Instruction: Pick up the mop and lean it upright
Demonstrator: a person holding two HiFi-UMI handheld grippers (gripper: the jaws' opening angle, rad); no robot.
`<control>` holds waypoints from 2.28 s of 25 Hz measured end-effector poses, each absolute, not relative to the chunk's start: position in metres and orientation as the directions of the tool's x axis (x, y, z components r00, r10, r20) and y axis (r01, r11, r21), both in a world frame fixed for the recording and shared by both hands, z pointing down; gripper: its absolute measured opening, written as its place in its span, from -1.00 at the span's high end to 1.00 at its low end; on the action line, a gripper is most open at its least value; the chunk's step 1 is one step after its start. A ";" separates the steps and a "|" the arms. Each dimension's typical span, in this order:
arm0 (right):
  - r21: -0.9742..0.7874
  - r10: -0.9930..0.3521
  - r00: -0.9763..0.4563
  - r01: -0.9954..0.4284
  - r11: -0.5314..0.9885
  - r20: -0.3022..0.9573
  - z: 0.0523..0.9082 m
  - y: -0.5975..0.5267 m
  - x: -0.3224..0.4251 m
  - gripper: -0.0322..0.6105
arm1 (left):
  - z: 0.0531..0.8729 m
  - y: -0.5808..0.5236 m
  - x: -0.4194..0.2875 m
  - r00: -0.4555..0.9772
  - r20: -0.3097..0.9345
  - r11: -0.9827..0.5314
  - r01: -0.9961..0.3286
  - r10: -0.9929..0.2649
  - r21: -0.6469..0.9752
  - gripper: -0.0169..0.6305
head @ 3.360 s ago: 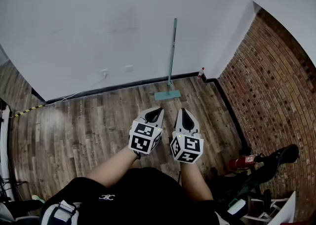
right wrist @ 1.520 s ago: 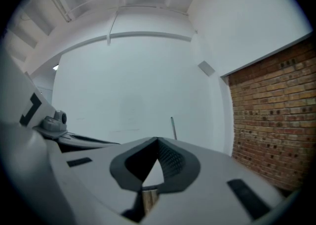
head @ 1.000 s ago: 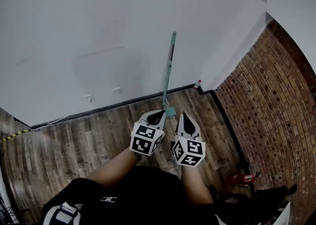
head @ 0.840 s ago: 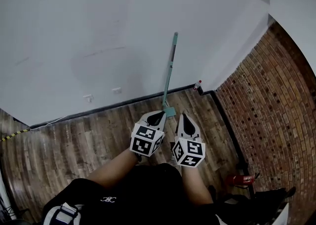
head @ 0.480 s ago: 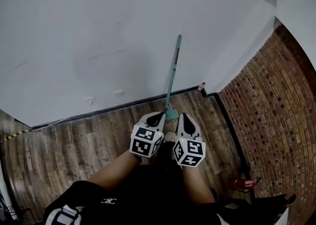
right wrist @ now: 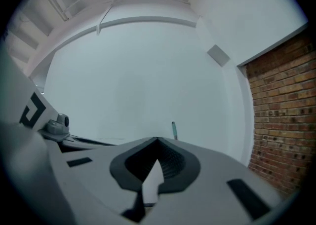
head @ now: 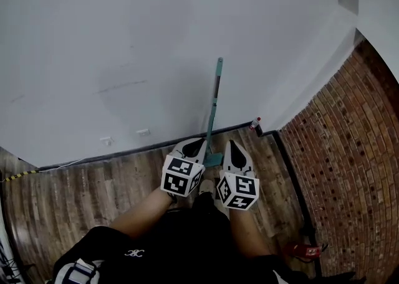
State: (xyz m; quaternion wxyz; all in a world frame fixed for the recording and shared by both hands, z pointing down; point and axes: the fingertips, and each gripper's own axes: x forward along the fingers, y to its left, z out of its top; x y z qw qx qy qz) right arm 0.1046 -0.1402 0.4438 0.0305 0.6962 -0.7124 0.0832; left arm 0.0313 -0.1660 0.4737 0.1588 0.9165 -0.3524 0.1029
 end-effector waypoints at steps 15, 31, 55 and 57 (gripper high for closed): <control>-0.110 -0.967 -0.126 -0.988 0.104 0.221 0.456 -0.284 0.216 0.86 | 0.478 -0.301 0.140 0.668 0.349 -0.632 -0.741 -0.657 0.228 0.96; -0.090 -0.915 -0.320 -0.947 0.307 0.246 0.479 -0.399 0.222 0.86 | 0.500 -0.381 0.142 0.517 0.420 -0.470 -0.855 -0.746 0.219 0.96; 0.004 -0.861 -0.257 -0.958 0.288 0.438 0.543 -0.540 0.184 0.58 | 0.487 -0.452 0.080 0.441 0.378 -0.382 -0.897 -0.814 0.223 0.96; 0.005 -0.866 -0.260 -0.957 0.290 0.427 0.541 -0.532 0.186 0.58 | 0.490 -0.458 0.082 0.448 0.381 -0.386 -0.893 -0.809 0.231 0.96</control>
